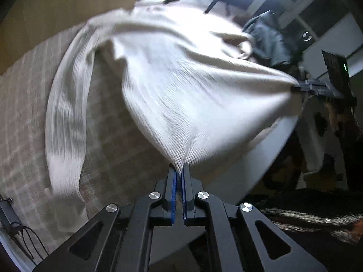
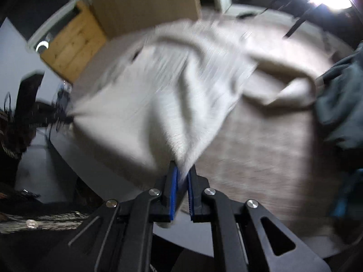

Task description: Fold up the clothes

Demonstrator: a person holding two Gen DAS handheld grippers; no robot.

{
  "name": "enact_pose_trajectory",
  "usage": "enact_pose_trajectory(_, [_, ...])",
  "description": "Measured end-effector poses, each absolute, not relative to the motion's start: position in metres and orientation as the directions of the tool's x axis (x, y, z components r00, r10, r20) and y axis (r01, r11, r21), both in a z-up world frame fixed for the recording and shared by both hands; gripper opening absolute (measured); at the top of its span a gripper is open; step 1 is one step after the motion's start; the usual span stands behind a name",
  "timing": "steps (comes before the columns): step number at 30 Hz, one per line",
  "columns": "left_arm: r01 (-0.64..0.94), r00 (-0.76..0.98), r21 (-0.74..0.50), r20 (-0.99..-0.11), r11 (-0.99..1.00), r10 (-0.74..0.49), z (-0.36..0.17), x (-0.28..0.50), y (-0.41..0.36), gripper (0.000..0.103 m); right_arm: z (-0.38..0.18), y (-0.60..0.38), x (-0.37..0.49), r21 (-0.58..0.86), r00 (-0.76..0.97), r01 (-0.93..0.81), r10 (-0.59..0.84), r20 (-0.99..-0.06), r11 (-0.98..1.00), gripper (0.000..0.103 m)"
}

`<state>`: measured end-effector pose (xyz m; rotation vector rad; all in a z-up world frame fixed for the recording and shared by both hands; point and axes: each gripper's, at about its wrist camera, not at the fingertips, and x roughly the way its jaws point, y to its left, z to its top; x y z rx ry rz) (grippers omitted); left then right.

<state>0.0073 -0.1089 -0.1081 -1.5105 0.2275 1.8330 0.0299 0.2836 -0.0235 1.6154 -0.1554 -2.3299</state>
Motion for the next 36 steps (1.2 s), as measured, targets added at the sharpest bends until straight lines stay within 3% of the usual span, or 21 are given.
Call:
enact_pose_trajectory(4, [-0.691,0.068,-0.316,-0.923,-0.650,0.378,-0.122,0.029,-0.103,0.010,-0.005,0.299,0.036,0.208,-0.267,0.132,-0.237,-0.934,-0.969,0.011])
enact_pose_trajectory(6, [-0.714,0.090,-0.263,-0.954,-0.649,0.287,-0.143,0.037,-0.103,0.010,-0.038,0.300,0.040,0.126,-0.141,0.128,-0.143,-0.980,-0.984,0.037])
enact_pose_trajectory(8, [-0.694,0.080,-0.239,-0.963,-0.679,0.257,-0.152,0.030,-0.111,0.010,-0.063,0.302,0.041,0.088,-0.072,0.124,-0.097,-0.993,-0.988,0.037])
enact_pose_trajectory(11, [-0.633,-0.019,-0.183,-0.968,-0.752,0.252,-0.149,-0.005,-0.125,0.018,-0.067,0.318,0.029,0.080,-0.143,0.092,-0.092,-0.985,-0.993,0.037])
enact_pose_trajectory(13, [-0.598,-0.072,-0.159,-0.965,-0.786,0.250,-0.146,-0.033,-0.129,0.022,-0.062,0.340,0.006,0.049,-0.236,0.018,-0.052,-0.970,-0.999,0.045])
enact_pose_trajectory(14, [-0.579,-0.087,-0.159,-0.963,-0.800,0.255,-0.145,-0.046,-0.130,0.022,-0.061,0.353,-0.007,0.042,-0.271,-0.030,-0.032,-0.962,-0.999,0.054])
enact_pose_trajectory(19, [-0.565,-0.117,-0.181,-0.948,-0.805,0.295,-0.141,-0.089,-0.082,0.022,-0.073,0.403,-0.080,0.097,-0.336,-0.214,-0.020,-0.942,-0.972,0.056])
enact_pose_trajectory(27, [-0.628,-0.117,-0.173,-0.943,-0.759,0.312,-0.130,-0.110,-0.036,0.022,-0.132,0.424,-0.141,0.196,-0.202,-0.347,-0.131,-0.970,-0.917,0.058])
enact_pose_trajectory(29, [-0.626,-0.123,-0.162,-0.946,-0.763,0.301,-0.131,-0.116,-0.032,0.022,-0.132,0.420,-0.146,0.159,-0.221,-0.320,-0.090,-0.971,-0.934,0.057])
enact_pose_trajectory(31, [-0.624,-0.131,-0.152,-0.947,-0.767,0.294,-0.130,-0.120,-0.036,0.022,-0.134,0.413,-0.147,0.129,-0.227,-0.260,-0.069,-0.971,-0.957,0.023])
enact_pose_trajectory(32, [-0.618,-0.134,-0.152,-0.946,-0.772,0.294,-0.129,-0.123,-0.037,0.022,-0.134,0.410,-0.147,0.119,-0.227,-0.229,-0.066,-0.972,-0.966,0.011])
enact_pose_trajectory(34, [-0.608,-0.134,-0.158,-0.946,-0.778,0.297,-0.128,-0.129,-0.044,0.022,-0.120,0.408,-0.140,0.094,-0.238,-0.160,-0.054,-0.970,-0.983,0.011])
enact_pose_trajectory(36, [-0.596,-0.143,-0.154,-0.945,-0.788,0.293,-0.127,-0.131,-0.051,0.022,-0.092,0.408,-0.127,-0.109,-0.269,-0.086,0.128,-0.955,-0.990,0.011])
